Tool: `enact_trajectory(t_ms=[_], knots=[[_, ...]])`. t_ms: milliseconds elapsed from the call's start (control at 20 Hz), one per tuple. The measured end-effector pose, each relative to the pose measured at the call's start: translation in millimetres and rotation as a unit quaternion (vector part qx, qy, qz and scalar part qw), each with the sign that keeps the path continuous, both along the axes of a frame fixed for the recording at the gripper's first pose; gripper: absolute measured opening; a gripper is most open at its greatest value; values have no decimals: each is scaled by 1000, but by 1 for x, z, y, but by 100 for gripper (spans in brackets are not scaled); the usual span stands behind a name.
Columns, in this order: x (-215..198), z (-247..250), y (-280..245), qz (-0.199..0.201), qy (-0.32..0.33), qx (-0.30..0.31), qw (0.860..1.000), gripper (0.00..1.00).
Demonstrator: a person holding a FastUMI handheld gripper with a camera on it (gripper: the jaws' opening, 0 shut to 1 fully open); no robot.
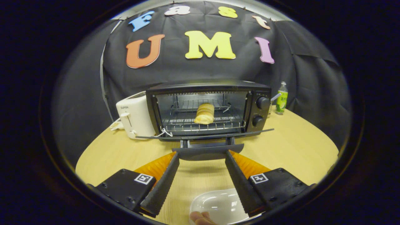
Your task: Open the toaster oven, put the food inside, and close the toaster oven door.
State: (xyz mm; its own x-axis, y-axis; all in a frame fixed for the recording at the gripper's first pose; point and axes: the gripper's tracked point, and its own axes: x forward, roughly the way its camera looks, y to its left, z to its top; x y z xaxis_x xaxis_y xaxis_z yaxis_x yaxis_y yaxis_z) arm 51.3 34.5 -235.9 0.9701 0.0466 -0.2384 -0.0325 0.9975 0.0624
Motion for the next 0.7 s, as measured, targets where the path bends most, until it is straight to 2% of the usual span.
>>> enact_trajectory(t_ms=[400,550,700], knots=[[18,35,1,-7,-53,-18,998,99],[24,47,2,-12,-58,-53,997,99],[21,62,7,-8,-77,-62,995,99]])
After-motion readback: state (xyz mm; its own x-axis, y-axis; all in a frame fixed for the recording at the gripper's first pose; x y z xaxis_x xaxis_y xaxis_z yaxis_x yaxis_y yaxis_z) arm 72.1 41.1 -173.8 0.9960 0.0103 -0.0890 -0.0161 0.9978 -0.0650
